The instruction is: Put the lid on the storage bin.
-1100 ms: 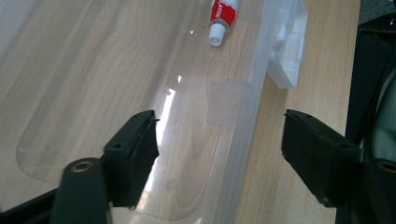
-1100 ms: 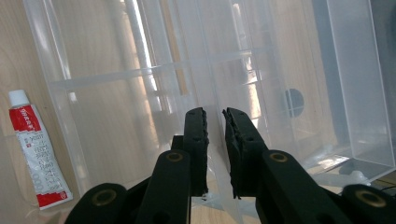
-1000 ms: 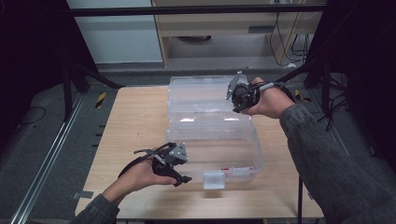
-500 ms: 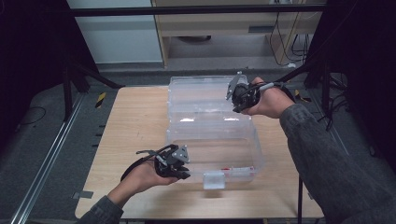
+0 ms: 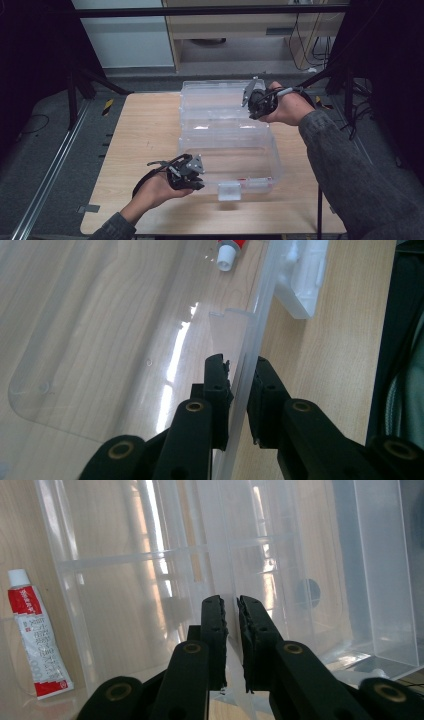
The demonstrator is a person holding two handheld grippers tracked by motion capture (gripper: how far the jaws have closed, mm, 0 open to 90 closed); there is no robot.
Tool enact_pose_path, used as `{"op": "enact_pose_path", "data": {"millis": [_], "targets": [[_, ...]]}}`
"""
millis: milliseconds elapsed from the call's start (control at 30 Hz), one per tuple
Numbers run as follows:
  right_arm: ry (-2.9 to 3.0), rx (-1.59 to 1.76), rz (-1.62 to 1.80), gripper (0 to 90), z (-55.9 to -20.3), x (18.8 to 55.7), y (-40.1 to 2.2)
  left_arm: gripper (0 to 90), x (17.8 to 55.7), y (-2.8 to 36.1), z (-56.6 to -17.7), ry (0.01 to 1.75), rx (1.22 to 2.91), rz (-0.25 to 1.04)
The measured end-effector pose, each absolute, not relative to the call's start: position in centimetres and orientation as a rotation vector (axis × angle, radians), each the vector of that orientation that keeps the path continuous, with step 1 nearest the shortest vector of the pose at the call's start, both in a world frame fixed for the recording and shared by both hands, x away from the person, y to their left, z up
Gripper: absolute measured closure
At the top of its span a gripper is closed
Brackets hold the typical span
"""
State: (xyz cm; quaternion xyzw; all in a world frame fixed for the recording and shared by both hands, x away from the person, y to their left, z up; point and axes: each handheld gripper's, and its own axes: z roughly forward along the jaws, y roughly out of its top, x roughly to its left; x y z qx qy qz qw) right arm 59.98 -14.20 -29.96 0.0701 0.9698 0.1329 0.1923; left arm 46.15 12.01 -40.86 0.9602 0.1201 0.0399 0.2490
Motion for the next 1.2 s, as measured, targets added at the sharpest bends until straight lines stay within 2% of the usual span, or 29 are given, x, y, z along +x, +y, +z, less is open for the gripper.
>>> {"op": "enact_pose_path", "data": {"millis": [433, 867, 900, 1200], "targets": [[2.779, 0.164, 0.366, 87.3, -29.2, 59.7, -13.7, 79.3, 46.0, 11.8, -40.8, 0.353, 2.626, 0.145], [2.781, 0.100, 0.338, 88.8, -28.2, 57.0, -13.3, 77.7, 45.9, 11.5, -40.9, 0.386, 2.638, 0.191], [2.781, 0.098, 0.336, 88.7, -28.3, 56.9, -13.3, 77.6, 45.7, 11.4, -40.9, 0.428, 2.633, 0.180], [2.762, 0.130, 0.345, 88.5, -28.3, 57.7, -13.6, 77.0, 46.8, 11.2, -40.9, 0.422, 2.632, 0.198]]}}
